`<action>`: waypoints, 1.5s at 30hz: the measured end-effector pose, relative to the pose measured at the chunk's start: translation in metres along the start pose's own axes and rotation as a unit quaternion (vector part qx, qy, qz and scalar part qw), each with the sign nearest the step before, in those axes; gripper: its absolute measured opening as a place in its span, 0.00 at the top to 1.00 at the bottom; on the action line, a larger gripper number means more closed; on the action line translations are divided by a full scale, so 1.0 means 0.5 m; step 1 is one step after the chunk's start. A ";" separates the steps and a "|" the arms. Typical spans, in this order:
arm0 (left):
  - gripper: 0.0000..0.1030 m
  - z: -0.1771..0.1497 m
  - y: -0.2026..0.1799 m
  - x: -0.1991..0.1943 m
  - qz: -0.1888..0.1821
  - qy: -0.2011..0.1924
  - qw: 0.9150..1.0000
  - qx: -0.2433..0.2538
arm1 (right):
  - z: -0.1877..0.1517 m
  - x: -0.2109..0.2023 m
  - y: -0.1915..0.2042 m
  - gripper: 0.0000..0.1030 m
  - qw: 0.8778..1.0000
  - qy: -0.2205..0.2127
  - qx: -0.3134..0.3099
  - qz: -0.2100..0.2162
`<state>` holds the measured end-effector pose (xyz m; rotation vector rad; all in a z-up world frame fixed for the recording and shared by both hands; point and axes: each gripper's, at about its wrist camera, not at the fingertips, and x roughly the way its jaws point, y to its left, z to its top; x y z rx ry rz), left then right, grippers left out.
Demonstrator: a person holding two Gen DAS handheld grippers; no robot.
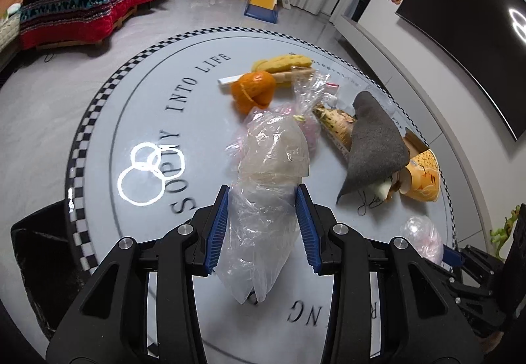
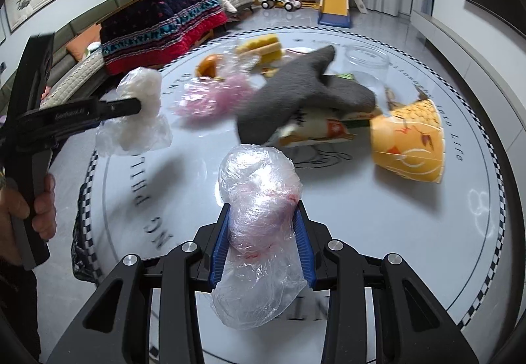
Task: Collect trash
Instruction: 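Carry both clear bags to the black bin and open both tools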
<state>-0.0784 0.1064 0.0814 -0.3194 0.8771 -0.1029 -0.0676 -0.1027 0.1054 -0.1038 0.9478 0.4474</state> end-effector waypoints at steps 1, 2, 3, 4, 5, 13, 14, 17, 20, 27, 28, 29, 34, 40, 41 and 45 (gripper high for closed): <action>0.61 -0.013 0.018 -0.015 0.004 -0.003 1.000 -0.004 | 0.002 0.001 0.019 0.62 1.000 0.000 -0.005 0.004; 0.61 -0.027 0.037 -0.031 0.009 -0.007 1.000 -0.008 | 0.002 0.000 0.041 0.63 1.000 0.000 -0.011 0.010; 0.61 -0.039 0.055 -0.047 0.015 -0.010 1.000 -0.011 | 0.003 0.004 0.063 0.63 1.000 0.001 -0.017 0.018; 0.61 -0.049 0.068 -0.059 0.021 -0.013 1.000 -0.013 | 0.004 0.006 0.083 0.63 0.999 0.002 -0.021 0.025; 0.61 -0.061 0.087 -0.075 0.030 -0.017 0.999 -0.016 | 0.002 0.009 0.099 0.63 0.999 0.002 -0.026 0.032; 0.61 -0.170 0.242 -0.188 0.091 -0.042 0.993 -0.059 | -0.008 0.045 0.297 0.62 0.990 0.018 -0.081 0.113; 0.61 -0.187 0.266 -0.200 0.102 -0.043 0.992 -0.067 | -0.009 0.050 0.331 0.63 0.988 0.020 -0.090 0.127; 0.61 -0.229 0.326 -0.226 0.127 -0.043 0.987 -0.088 | -0.009 0.064 0.423 0.62 0.980 0.031 -0.118 0.157; 0.61 -0.269 0.386 -0.242 0.148 -0.037 0.982 -0.112 | -0.011 0.078 0.506 0.62 0.973 0.040 -0.148 0.174; 0.33 -0.346 0.501 -0.266 0.189 -0.031 0.966 -0.173 | -0.012 0.135 0.634 0.51 0.964 0.073 -0.166 0.195; 0.16 -0.356 0.515 -0.271 0.206 -0.033 0.961 -0.184 | -0.010 0.143 0.642 0.38 0.967 0.075 -0.162 0.185; 0.06 -0.364 0.524 -0.279 0.220 -0.041 0.956 -0.192 | -0.010 0.148 0.647 0.35 0.968 0.072 -0.156 0.184; 0.06 -0.380 0.554 -0.301 0.224 -0.051 0.949 -0.215 | -0.017 0.154 0.647 0.35 0.969 0.074 -0.145 0.185; 0.06 -0.369 0.524 -0.306 0.206 -0.071 0.955 -0.202 | -0.019 0.139 0.597 0.35 0.974 0.062 -0.128 0.175; 0.06 -0.363 0.513 -0.301 0.201 -0.071 0.957 -0.195 | -0.020 0.136 0.589 0.35 0.976 0.060 -0.126 0.170; 0.06 -0.337 0.472 -0.279 0.186 -0.063 0.966 -0.169 | -0.015 0.119 0.541 0.35 0.979 0.050 -0.113 0.160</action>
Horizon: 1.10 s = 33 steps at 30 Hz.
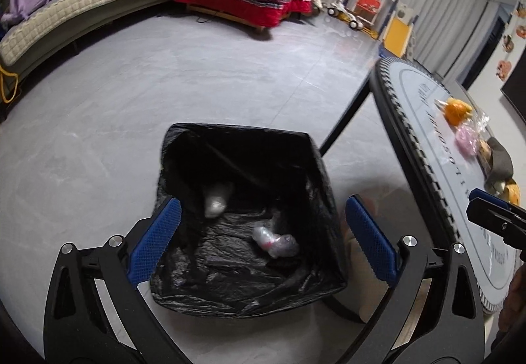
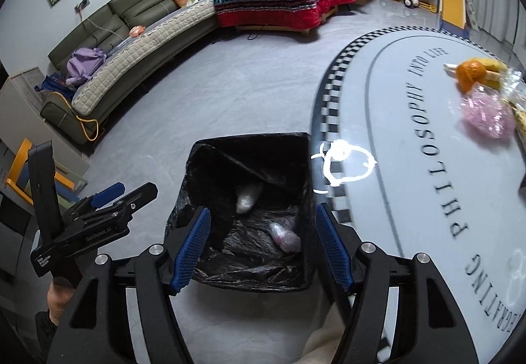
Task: Collect trash
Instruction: 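Carry both clear bags to the black bin and open both tools, then grasp the grey cloth with the right tool while the left tool grasps the pink bag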
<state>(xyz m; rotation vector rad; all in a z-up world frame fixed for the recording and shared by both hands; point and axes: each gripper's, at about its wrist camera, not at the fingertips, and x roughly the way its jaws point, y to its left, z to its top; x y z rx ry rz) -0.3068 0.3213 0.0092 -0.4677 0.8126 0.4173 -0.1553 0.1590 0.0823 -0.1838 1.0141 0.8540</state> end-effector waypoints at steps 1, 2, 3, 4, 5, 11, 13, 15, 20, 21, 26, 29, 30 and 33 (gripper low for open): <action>0.06 0.003 -0.016 0.002 -0.008 0.003 1.000 0.007 | -0.001 -0.009 -0.011 0.35 1.000 -0.003 0.002 -0.005; 0.06 0.006 -0.033 0.002 -0.015 0.005 1.000 0.014 | 0.000 -0.022 -0.024 0.35 1.000 -0.007 0.005 -0.012; 0.06 0.009 -0.050 0.004 -0.020 0.006 1.000 0.022 | 0.002 -0.032 -0.036 0.35 1.000 -0.011 0.007 -0.017; 0.06 0.015 -0.072 0.004 -0.025 0.005 0.999 0.033 | 0.002 -0.043 -0.050 0.35 1.000 -0.015 0.010 -0.023; 0.06 0.019 -0.093 0.005 -0.029 0.005 0.999 0.041 | 0.004 -0.056 -0.067 0.35 0.999 -0.020 0.014 -0.031; 0.06 0.058 -0.220 0.016 -0.072 0.016 0.994 0.078 | 0.016 -0.121 -0.175 0.35 0.996 -0.041 0.042 -0.072; 0.06 0.071 -0.261 0.021 -0.085 0.019 0.992 0.087 | 0.020 -0.140 -0.216 0.35 0.994 -0.046 0.052 -0.088; 0.06 0.083 -0.308 0.029 -0.095 0.021 0.990 0.103 | 0.026 -0.158 -0.254 0.35 0.991 -0.049 0.060 -0.105; 0.06 0.116 -0.418 0.055 -0.117 0.029 0.983 0.137 | 0.044 -0.209 -0.357 0.35 0.983 -0.066 0.087 -0.144; 0.06 0.122 -0.440 0.062 -0.122 0.032 0.982 0.143 | 0.049 -0.218 -0.377 0.35 0.982 -0.070 0.092 -0.152; 0.06 0.153 -0.546 0.108 -0.144 0.051 0.974 0.167 | 0.067 -0.253 -0.475 0.35 0.970 -0.075 0.119 -0.197; 0.06 0.165 -0.605 0.142 -0.152 0.061 0.971 0.177 | 0.078 -0.259 -0.531 0.35 0.965 -0.071 0.131 -0.217; 0.06 0.169 -0.626 0.155 -0.153 0.066 0.969 0.182 | 0.079 -0.258 -0.549 0.35 0.963 -0.068 0.136 -0.222; 0.06 0.174 -0.681 0.193 -0.155 0.078 0.963 0.204 | 0.084 -0.246 -0.595 0.35 0.960 -0.055 0.149 -0.229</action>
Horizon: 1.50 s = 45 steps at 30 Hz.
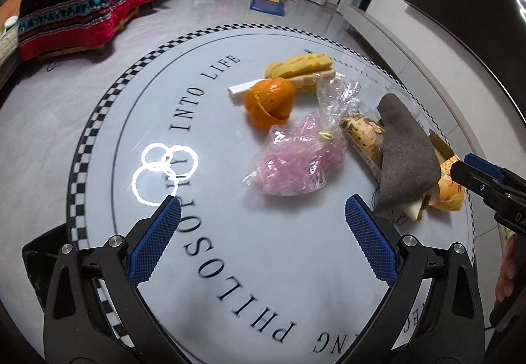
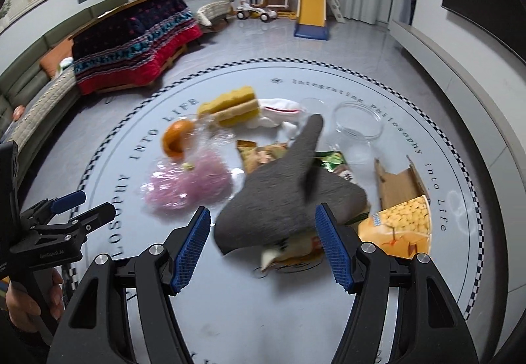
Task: Collect trash
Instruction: 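Grasp the grey cloth with the right tool while the left tool grasps the pink bag, then carry the grey cloth and pink bag to the bin and release both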
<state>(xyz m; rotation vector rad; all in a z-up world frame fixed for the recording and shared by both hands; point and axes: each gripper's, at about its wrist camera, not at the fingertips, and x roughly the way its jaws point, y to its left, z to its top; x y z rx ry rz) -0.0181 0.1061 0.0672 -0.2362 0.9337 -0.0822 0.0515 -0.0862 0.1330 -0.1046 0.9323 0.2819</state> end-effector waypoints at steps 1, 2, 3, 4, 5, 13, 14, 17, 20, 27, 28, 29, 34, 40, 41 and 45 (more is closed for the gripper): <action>0.06 0.010 -0.010 0.016 0.002 0.004 1.000 0.005 | 0.004 0.015 -0.010 0.35 1.000 0.007 0.003 0.000; 0.06 0.017 -0.019 0.033 0.003 0.008 1.000 0.012 | 0.006 0.024 -0.012 0.35 1.000 0.011 0.003 -0.002; 0.06 0.025 -0.027 0.049 0.005 0.012 1.000 0.020 | 0.008 0.034 -0.017 0.35 1.000 0.015 0.002 -0.006; 0.06 0.031 -0.034 0.066 0.009 0.019 0.999 0.027 | 0.009 0.043 -0.019 0.35 1.000 0.020 -0.001 -0.011; 0.06 0.036 -0.040 0.081 0.012 0.024 0.999 0.033 | 0.011 0.056 -0.023 0.38 1.000 0.024 -0.005 -0.017; 0.06 0.048 -0.061 0.170 0.024 0.045 0.996 0.078 | 0.005 0.107 -0.031 0.78 0.998 0.058 -0.018 -0.001; 0.06 0.047 -0.063 0.181 0.034 0.051 0.995 0.081 | 0.003 0.107 -0.031 0.80 0.998 0.058 -0.015 0.005; 0.10 0.040 -0.060 0.195 0.040 0.062 0.995 0.072 | 0.003 0.095 -0.033 0.88 0.999 0.051 -0.001 0.018; 0.30 0.044 -0.055 0.180 0.031 0.055 0.997 0.049 | 0.004 0.072 -0.036 0.90 0.999 0.041 0.010 0.027; 0.66 0.030 -0.056 0.118 -0.004 0.027 0.999 0.030 | 0.011 -0.001 -0.030 0.93 0.999 0.008 0.010 0.033; 0.66 0.026 -0.060 0.103 -0.006 0.020 0.999 0.032 | 0.012 -0.013 -0.028 0.93 0.999 0.004 0.010 0.033; 0.67 0.022 -0.065 0.082 -0.006 0.010 0.999 0.036 | 0.012 -0.026 -0.027 0.93 0.999 0.000 0.011 0.034; 0.67 0.007 -0.079 -0.007 -0.013 -0.016 0.999 0.049 | 0.011 -0.096 -0.007 0.93 0.999 -0.022 0.007 0.040; 0.67 -0.017 -0.049 -0.096 -0.015 -0.042 0.998 0.041 | 0.003 -0.164 0.042 0.93 0.998 -0.042 -0.011 0.046; 0.67 -0.022 -0.041 -0.110 -0.013 -0.046 0.998 0.038 | -0.001 -0.175 0.052 0.93 0.998 -0.044 -0.014 0.049; 0.67 -0.038 0.000 -0.144 -0.006 -0.054 0.998 0.017 | -0.013 -0.197 0.088 0.93 0.997 -0.046 -0.022 0.064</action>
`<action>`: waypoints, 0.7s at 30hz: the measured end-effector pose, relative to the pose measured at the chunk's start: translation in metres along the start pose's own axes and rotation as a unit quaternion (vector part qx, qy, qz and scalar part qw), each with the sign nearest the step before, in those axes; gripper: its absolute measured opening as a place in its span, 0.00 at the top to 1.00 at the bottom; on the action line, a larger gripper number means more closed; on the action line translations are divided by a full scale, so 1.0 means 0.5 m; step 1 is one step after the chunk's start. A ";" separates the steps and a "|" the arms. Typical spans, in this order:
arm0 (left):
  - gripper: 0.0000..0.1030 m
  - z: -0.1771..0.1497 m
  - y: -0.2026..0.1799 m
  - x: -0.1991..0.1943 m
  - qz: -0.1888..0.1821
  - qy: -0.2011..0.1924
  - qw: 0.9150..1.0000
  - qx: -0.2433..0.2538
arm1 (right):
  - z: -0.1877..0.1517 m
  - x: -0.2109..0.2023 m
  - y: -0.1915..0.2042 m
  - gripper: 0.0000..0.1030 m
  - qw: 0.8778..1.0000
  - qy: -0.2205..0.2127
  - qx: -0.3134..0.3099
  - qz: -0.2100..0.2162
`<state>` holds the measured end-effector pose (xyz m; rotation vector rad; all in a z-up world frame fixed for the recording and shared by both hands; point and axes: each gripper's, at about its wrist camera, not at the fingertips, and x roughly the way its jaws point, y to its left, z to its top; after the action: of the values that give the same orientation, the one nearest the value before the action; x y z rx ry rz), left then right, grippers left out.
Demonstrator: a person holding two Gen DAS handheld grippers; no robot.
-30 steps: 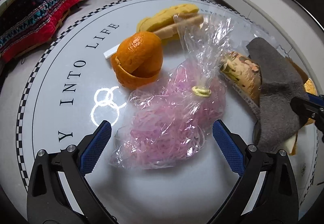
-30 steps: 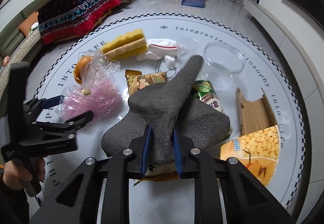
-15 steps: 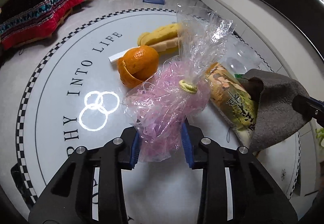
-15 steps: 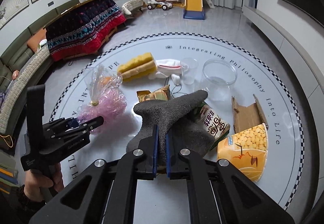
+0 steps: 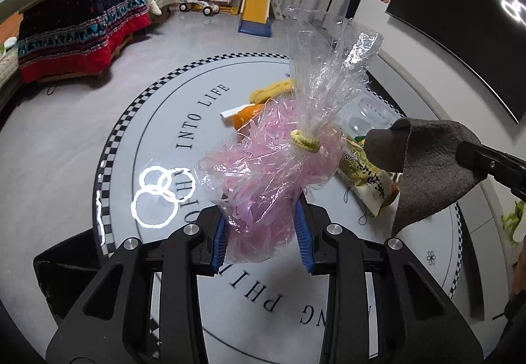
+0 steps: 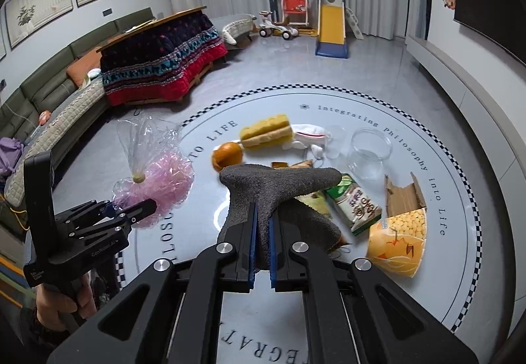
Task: Collect trash
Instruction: 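Carry the grey cloth and pink bag to the bin and release both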
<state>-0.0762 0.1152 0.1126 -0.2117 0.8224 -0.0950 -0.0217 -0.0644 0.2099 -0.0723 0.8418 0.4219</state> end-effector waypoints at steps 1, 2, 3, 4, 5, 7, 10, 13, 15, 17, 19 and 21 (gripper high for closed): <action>0.67 -0.007 0.012 -0.014 0.005 -0.002 1.000 -0.006 | -0.004 -0.005 0.011 0.93 1.000 0.000 -0.003 0.003; 0.66 -0.013 0.019 -0.022 0.010 -0.005 1.000 -0.009 | -0.009 -0.008 0.025 0.93 1.000 0.000 -0.006 0.007; 0.66 -0.019 0.032 -0.035 0.017 -0.008 1.000 -0.012 | -0.013 -0.010 0.037 0.93 1.000 0.001 -0.008 0.012; 0.66 -0.027 0.041 -0.049 0.022 -0.012 1.000 -0.014 | -0.018 -0.013 0.051 0.93 1.000 0.002 -0.011 0.016; 0.66 -0.035 0.054 -0.064 0.027 -0.015 0.999 -0.018 | -0.023 -0.015 0.067 0.93 1.000 0.004 -0.014 0.022; 0.66 -0.053 0.078 -0.089 0.033 -0.019 0.999 -0.029 | -0.036 -0.019 0.102 0.93 0.999 0.005 -0.021 0.036; 0.66 -0.084 0.111 -0.124 0.050 -0.025 0.998 -0.037 | -0.057 -0.020 0.158 0.93 0.998 0.011 -0.033 0.059; 0.65 -0.117 0.147 -0.161 0.066 -0.032 0.996 -0.052 | -0.082 -0.015 0.212 0.93 0.996 0.018 -0.050 0.078; 0.65 -0.143 0.176 -0.182 0.076 -0.034 0.994 -0.066 | -0.098 -0.010 0.256 0.93 0.993 0.025 -0.062 0.093; 0.65 -0.167 0.201 -0.200 0.089 -0.034 0.993 -0.075 | -0.114 -0.005 0.299 0.93 0.991 0.031 -0.076 0.107; 0.65 -0.194 0.227 -0.218 0.102 -0.033 0.991 -0.085 | -0.130 -0.001 0.347 0.93 0.988 0.037 -0.091 0.120; 0.65 -0.217 0.250 -0.235 0.114 -0.033 0.988 -0.096 | -0.142 0.003 0.391 0.93 0.984 0.043 -0.106 0.134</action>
<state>-0.2353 0.2401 0.0971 -0.2994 0.7850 0.2069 -0.1474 0.0990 0.1812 -0.1755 0.8932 0.7659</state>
